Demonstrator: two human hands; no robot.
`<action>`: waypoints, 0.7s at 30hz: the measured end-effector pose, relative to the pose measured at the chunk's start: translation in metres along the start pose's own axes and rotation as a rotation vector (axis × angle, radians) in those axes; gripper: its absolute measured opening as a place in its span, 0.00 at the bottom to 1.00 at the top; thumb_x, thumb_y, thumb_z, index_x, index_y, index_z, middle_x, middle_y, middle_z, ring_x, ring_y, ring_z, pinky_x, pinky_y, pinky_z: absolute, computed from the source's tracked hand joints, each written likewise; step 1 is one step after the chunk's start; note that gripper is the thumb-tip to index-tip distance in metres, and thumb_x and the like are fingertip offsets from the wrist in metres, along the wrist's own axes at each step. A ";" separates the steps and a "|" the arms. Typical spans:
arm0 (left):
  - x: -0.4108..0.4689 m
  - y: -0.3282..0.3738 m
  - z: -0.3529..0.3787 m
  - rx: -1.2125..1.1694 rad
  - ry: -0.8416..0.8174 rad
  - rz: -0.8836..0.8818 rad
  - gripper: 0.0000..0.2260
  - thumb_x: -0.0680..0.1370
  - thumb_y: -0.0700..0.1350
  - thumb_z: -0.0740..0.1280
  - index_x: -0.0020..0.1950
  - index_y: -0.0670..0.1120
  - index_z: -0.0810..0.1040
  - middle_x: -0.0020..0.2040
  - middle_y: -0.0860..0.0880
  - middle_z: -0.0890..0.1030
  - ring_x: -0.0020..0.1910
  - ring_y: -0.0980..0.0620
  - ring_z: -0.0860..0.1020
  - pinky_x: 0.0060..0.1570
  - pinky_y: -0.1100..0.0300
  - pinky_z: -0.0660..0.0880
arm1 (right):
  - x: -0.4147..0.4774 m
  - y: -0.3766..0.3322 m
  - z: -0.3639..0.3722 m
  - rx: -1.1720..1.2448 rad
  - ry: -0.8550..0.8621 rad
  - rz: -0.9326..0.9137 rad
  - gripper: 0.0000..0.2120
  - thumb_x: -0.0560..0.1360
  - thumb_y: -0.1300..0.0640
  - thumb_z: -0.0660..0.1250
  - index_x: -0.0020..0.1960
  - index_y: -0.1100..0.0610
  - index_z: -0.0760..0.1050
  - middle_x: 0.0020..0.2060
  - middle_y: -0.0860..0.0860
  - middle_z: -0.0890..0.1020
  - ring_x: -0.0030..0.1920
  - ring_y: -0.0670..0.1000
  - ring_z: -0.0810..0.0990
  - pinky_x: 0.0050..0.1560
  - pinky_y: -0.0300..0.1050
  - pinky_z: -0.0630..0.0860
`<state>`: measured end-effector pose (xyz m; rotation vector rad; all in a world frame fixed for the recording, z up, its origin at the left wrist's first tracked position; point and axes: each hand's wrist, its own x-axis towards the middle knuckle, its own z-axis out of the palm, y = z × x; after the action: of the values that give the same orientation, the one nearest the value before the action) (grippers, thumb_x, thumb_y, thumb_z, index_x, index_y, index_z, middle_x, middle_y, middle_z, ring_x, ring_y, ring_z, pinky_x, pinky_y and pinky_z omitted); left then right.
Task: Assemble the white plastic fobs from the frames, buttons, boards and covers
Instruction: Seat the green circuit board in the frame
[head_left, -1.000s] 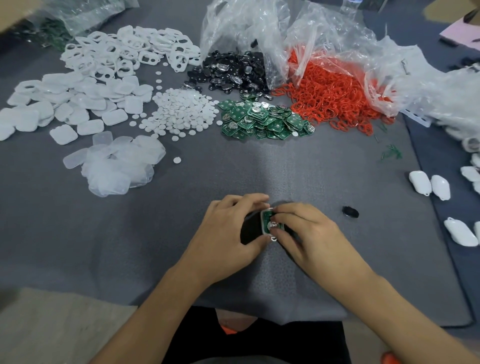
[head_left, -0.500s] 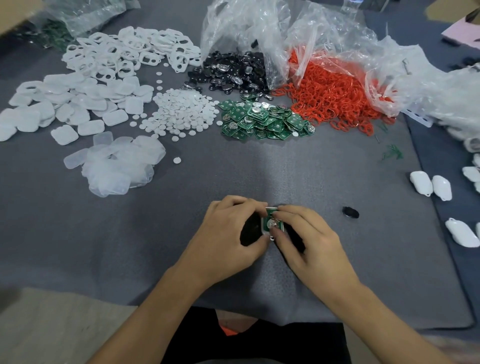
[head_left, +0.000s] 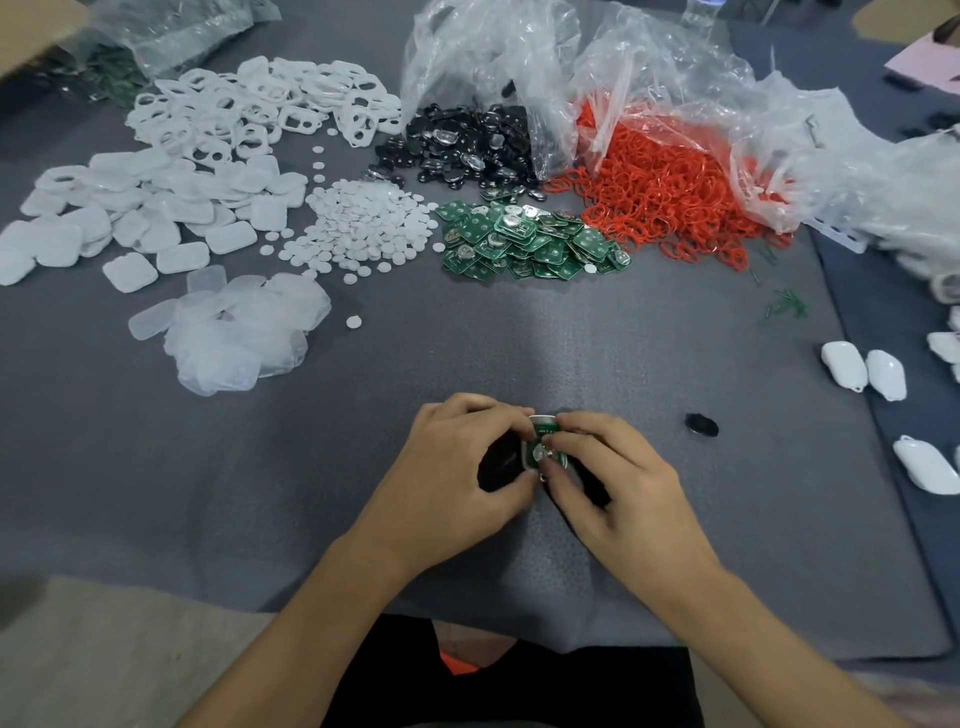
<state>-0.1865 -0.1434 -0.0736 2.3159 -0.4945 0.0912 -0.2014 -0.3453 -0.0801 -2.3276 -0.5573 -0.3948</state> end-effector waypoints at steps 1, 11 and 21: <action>0.000 0.000 0.000 -0.002 -0.003 -0.002 0.13 0.74 0.52 0.75 0.57 0.57 0.79 0.61 0.65 0.80 0.65 0.63 0.72 0.67 0.63 0.62 | 0.000 0.000 0.000 -0.002 0.000 0.003 0.08 0.77 0.60 0.72 0.56 0.59 0.82 0.58 0.49 0.80 0.60 0.48 0.80 0.60 0.48 0.77; 0.000 0.002 -0.002 -0.011 -0.001 -0.003 0.13 0.75 0.54 0.74 0.57 0.56 0.79 0.60 0.65 0.79 0.64 0.64 0.72 0.68 0.60 0.63 | 0.001 0.000 0.001 -0.002 0.022 0.030 0.09 0.77 0.60 0.72 0.56 0.59 0.83 0.57 0.48 0.81 0.59 0.46 0.80 0.61 0.46 0.77; -0.001 0.001 -0.001 -0.022 0.000 -0.026 0.16 0.74 0.54 0.75 0.57 0.56 0.73 0.58 0.64 0.79 0.63 0.64 0.72 0.67 0.61 0.63 | 0.002 0.003 0.002 0.038 0.028 0.064 0.09 0.76 0.60 0.73 0.56 0.58 0.84 0.57 0.47 0.82 0.59 0.45 0.81 0.60 0.46 0.77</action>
<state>-0.1874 -0.1433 -0.0726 2.3003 -0.4631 0.0727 -0.1981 -0.3456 -0.0828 -2.2936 -0.4710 -0.3829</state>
